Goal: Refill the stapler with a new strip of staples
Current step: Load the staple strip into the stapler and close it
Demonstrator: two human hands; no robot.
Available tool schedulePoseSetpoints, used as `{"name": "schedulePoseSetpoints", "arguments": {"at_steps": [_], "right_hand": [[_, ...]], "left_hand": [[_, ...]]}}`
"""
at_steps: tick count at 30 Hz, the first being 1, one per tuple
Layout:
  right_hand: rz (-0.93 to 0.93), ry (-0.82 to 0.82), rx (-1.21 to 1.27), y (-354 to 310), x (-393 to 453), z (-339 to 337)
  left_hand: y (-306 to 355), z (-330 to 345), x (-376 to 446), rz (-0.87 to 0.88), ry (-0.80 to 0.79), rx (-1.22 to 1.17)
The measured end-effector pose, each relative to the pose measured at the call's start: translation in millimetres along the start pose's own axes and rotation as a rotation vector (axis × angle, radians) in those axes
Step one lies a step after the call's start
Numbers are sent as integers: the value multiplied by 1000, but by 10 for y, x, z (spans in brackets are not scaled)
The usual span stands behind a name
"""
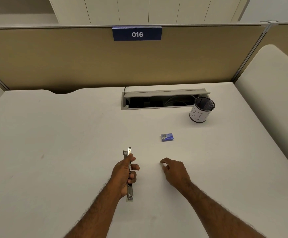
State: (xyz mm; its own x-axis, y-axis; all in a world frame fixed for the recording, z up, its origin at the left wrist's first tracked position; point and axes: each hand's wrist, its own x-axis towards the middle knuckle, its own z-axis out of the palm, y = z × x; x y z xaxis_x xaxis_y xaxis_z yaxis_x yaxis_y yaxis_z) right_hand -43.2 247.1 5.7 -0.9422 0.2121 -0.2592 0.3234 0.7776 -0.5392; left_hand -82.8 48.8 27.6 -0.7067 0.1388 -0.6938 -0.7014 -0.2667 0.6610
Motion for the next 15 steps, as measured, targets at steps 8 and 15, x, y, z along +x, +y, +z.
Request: {"name": "schedulePoseSetpoints", "arguments": {"at_steps": [8, 15], "right_hand": [[50, -144, -3, -42, 68, -44], [-71, -84, 8, -28, 25, 21]], "left_hand": [[2, 22, 10, -6, 5, -5], [5, 16, -16, -21, -19, -24]]}}
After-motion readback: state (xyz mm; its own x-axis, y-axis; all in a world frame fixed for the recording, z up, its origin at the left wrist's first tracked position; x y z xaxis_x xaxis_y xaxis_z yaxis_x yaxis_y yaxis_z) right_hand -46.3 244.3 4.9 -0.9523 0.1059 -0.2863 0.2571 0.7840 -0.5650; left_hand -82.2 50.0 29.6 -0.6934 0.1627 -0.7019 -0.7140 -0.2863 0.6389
